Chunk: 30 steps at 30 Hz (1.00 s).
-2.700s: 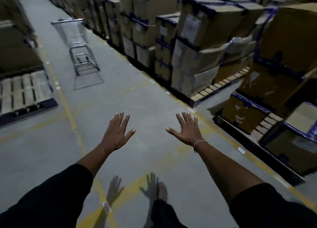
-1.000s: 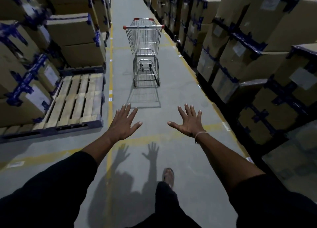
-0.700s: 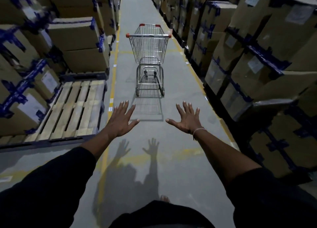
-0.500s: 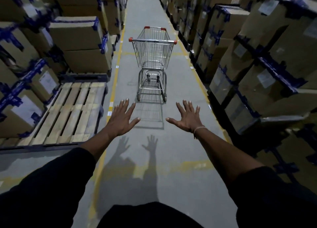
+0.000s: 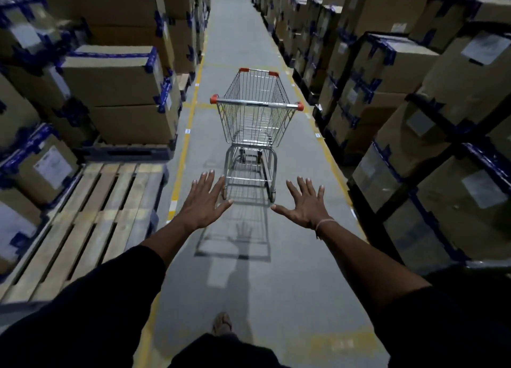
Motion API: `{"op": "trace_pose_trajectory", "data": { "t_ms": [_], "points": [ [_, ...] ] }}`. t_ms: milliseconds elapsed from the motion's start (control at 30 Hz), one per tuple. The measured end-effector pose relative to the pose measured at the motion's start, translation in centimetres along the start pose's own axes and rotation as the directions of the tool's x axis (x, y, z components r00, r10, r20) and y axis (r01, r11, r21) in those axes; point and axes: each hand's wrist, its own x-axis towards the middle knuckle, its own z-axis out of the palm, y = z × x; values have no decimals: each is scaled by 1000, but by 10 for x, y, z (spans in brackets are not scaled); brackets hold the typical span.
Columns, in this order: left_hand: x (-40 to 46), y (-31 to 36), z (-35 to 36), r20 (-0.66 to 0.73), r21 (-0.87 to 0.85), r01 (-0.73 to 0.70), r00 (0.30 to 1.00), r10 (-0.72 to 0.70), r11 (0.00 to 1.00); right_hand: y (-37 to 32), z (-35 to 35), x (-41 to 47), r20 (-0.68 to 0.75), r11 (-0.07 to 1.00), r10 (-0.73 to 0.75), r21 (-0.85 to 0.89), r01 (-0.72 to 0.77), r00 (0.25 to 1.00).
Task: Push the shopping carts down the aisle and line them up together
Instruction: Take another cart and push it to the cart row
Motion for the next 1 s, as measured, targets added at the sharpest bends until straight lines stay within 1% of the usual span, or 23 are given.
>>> {"op": "trace_pose_trajectory", "data": {
  "t_ms": [67, 133, 267, 433, 600, 767, 867, 1000],
  "points": [
    [50, -17, -19, 10, 19, -18, 1000, 18, 1000, -4, -11, 48, -27, 1000, 4, 6, -4, 1000],
    [103, -35, -40, -13, 43, -37, 999, 38, 998, -9, -25, 96, -66, 999, 34, 36, -32, 997],
    [179, -55, -59, -12, 52, -89, 996, 90, 995, -14, -36, 165, -67, 997, 51, 55, -47, 996],
    [266, -71, -60, -5, 59, -133, 991, 134, 989, -8, -42, 254, -62, 996, 69, 52, -66, 996],
    [364, -82, -55, -5, 51, -134, 991, 135, 990, 11, -66, 359, -96, 999, 26, 41, -22, 995],
    [469, -87, -55, -15, 85, -119, 993, 121, 989, 34, -89, 469, -129, 997, -6, 82, 17, 992],
    [522, -90, -56, -27, 105, -126, 991, 129, 987, 49, -92, 530, -70, 1000, -17, 20, 18, 997],
    [586, -105, -47, 68, 99, -40, 997, 33, 994, 65, -85, 592, 68, 992, -32, -119, 40, 997]
  ]
}}
